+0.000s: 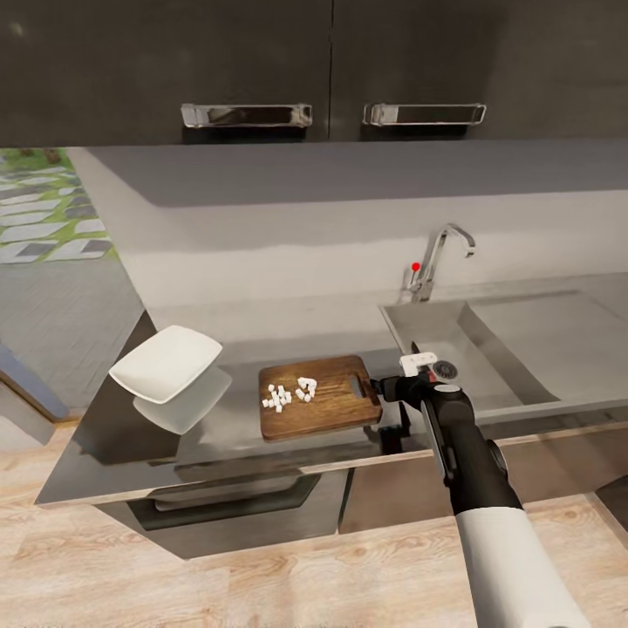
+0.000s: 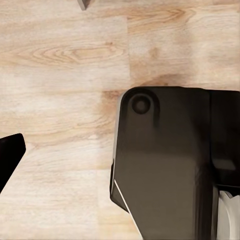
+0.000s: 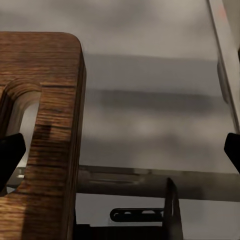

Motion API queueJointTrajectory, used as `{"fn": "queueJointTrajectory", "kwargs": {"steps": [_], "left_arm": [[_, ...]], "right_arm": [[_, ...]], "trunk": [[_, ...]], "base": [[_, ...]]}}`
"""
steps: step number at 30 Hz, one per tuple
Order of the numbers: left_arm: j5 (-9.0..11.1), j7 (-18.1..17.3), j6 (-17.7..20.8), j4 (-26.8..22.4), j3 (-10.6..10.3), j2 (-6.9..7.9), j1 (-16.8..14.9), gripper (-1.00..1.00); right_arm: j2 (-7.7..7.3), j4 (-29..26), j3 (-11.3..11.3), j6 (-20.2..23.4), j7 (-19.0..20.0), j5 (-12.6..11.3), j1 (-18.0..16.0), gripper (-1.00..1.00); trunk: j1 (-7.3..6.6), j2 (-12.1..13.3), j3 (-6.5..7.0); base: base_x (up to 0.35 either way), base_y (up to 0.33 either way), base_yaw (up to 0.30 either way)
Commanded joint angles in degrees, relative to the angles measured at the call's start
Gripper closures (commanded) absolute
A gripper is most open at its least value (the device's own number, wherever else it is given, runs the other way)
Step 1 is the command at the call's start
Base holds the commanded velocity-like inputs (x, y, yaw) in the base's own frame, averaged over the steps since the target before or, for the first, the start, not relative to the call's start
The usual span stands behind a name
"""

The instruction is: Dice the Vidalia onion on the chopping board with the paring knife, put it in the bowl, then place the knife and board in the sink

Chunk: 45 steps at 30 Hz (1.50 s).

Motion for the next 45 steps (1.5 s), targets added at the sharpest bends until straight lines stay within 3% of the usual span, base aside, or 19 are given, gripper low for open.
{"fn": "queueJointTrajectory", "kwargs": {"steps": [1, 45], "left_arm": [[0.5, 0.2, -0.1, -0.1, -0.5, 0.03, 0.0, -1.0], [0.6, 0.2, -0.1, -0.1, -0.5, 0.03, 0.0, -1.0]], "right_arm": [[0.07, -0.1, -0.2, 0.2, 0.5, 0.6, 0.0, -1.0], [0.07, 0.0, -0.2, 0.2, 0.6, 0.6, 0.0, -1.0]], "trunk": [[0.02, -0.1, -0.13], [0.02, -0.1, -1.31]], "base": [[0.0, 0.0, 0.0], [0.01, 0.024, 0.0]]}}
